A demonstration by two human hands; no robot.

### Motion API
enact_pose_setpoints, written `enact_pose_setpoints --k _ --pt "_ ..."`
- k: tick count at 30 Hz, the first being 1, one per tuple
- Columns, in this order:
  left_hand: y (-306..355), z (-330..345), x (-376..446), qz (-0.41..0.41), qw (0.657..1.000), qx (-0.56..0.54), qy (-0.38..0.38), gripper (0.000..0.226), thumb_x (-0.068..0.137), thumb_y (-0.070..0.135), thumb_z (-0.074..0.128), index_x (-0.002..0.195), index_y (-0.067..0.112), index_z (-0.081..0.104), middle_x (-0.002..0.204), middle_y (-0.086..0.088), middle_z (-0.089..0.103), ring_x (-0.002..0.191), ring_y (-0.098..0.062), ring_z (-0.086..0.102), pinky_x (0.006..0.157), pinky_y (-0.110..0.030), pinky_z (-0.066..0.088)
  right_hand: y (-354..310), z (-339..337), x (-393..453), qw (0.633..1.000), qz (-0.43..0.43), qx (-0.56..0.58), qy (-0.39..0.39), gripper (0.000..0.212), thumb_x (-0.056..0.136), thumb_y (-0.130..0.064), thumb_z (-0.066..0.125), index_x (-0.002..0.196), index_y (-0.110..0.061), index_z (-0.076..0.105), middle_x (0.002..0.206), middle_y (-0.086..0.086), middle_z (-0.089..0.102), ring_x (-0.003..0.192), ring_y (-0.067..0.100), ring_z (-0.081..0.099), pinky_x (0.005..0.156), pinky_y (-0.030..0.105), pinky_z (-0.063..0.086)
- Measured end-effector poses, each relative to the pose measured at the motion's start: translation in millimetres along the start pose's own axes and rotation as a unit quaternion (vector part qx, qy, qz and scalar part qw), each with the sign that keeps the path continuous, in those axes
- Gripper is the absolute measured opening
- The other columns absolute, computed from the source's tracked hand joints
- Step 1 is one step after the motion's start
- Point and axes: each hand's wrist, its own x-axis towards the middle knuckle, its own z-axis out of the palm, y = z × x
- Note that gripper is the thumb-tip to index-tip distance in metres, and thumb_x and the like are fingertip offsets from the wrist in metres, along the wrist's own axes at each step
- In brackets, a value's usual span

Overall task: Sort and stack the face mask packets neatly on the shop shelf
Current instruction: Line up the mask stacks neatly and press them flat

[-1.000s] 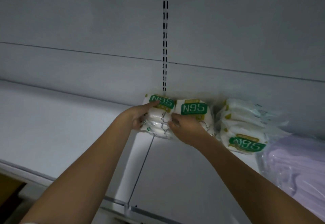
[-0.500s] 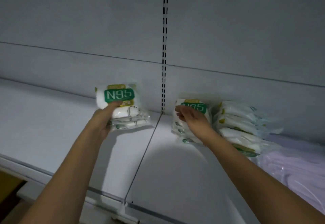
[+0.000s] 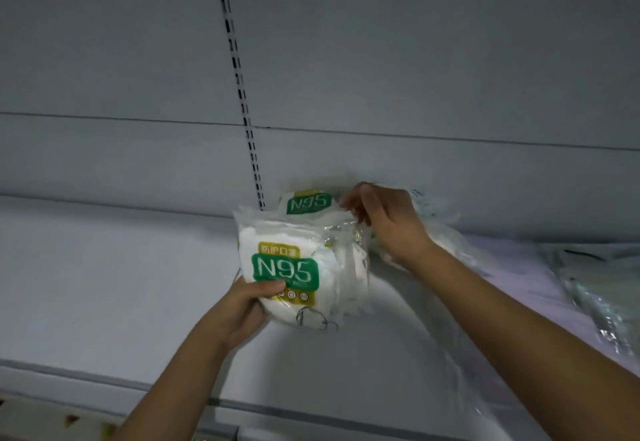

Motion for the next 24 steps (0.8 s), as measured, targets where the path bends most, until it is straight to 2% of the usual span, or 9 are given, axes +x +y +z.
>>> enact_pose_setpoints --k 3,5,10,12,14,16,18,21,24 --pt "-7 8 8 -0.041 0.996 0.057 -0.057 0.080 0.043 0.006 0.097 0.117 0.000 0.068 0.120 -0.027 0.067 0.109 -0.040 0.067 0.085 -0.045 0.058 1 -10 21 0.984 0.113 0.134 -0.001 0.059 0.108 -0.036 0.028 0.088 -0.003 0.072 0.079 0.015 0.073 0.067 0.025 0.066 0.062 0.027 0.051" --pt "-12 22 15 -0.067 0.988 0.107 -0.093 0.085 0.050 -0.001 0.092 0.128 -0.002 0.058 0.122 -0.028 0.065 0.115 -0.041 0.063 0.089 -0.047 0.056 1 -18 32 0.972 0.153 0.177 -0.028 0.064 0.108 -0.041 0.024 0.089 -0.004 0.072 0.081 0.015 0.074 0.070 0.026 0.066 0.066 0.030 0.052" --pt "-29 81 39 -0.013 0.960 0.256 -0.109 0.084 0.070 -0.014 0.078 0.141 0.019 0.047 0.129 -0.009 0.066 0.120 -0.027 0.063 0.094 -0.043 0.056 -23 -37 39 0.951 0.190 0.208 -0.130 0.058 0.107 -0.044 0.029 0.101 -0.005 0.071 0.098 0.017 0.074 0.086 0.027 0.070 0.082 0.035 0.057" --pt "-32 97 48 0.024 0.949 0.306 -0.077 0.077 0.074 -0.011 0.079 0.136 0.026 0.050 0.124 0.002 0.070 0.113 -0.015 0.067 0.087 -0.032 0.058 -39 -52 31 0.973 0.144 0.132 -0.123 0.046 0.106 -0.040 0.037 0.102 -0.010 0.072 0.100 0.005 0.075 0.092 0.017 0.071 0.085 0.028 0.056" --pt "-34 102 54 0.062 0.938 0.340 -0.028 0.069 0.074 -0.007 0.081 0.126 0.028 0.053 0.118 0.002 0.071 0.103 -0.004 0.069 0.078 -0.019 0.056 -46 -74 11 0.996 0.079 -0.015 -0.041 0.032 0.103 -0.036 0.044 0.101 -0.020 0.072 0.099 -0.010 0.073 0.093 0.002 0.066 0.077 0.014 0.049" --pt "-34 100 60 0.093 0.913 0.398 0.012 0.072 0.071 0.003 0.087 0.120 0.038 0.048 0.126 0.000 0.062 0.102 0.000 0.066 0.074 -0.012 0.053 -29 -97 -17 0.976 0.038 -0.192 0.096 0.026 0.099 -0.034 0.046 0.101 -0.021 0.069 0.104 -0.009 0.069 0.097 0.009 0.061 0.075 0.020 0.043" --pt "-32 98 63 0.105 0.887 0.448 0.019 0.077 0.067 0.009 0.091 0.114 0.046 0.043 0.126 0.004 0.056 0.103 0.002 0.062 0.072 -0.008 0.051 -4 -119 -44 0.932 0.126 -0.310 0.141 0.032 0.098 -0.036 0.041 0.103 -0.016 0.066 0.106 0.005 0.067 0.098 0.026 0.060 0.079 0.029 0.042" --pt "-29 94 69 0.076 0.872 0.484 -0.007 0.084 0.066 0.017 0.093 0.122 0.046 0.037 0.124 0.012 0.057 0.103 0.003 0.060 0.070 -0.005 0.049 20 -126 -74 0.887 0.327 -0.324 -0.042 0.042 0.103 -0.042 0.038 0.101 -0.009 0.063 0.096 0.016 0.065 0.094 0.034 0.061 0.078 0.034 0.045" --pt "-27 95 73 0.057 0.864 0.499 -0.021 0.090 0.067 0.022 0.092 0.131 0.040 0.032 0.119 0.020 0.055 0.102 0.005 0.057 0.067 -0.004 0.048 20 -112 -81 0.906 0.341 -0.219 -0.121 0.044 0.099 -0.052 0.043 0.097 -0.016 0.067 0.085 -0.001 0.064 0.079 0.015 0.058 0.062 0.024 0.040"
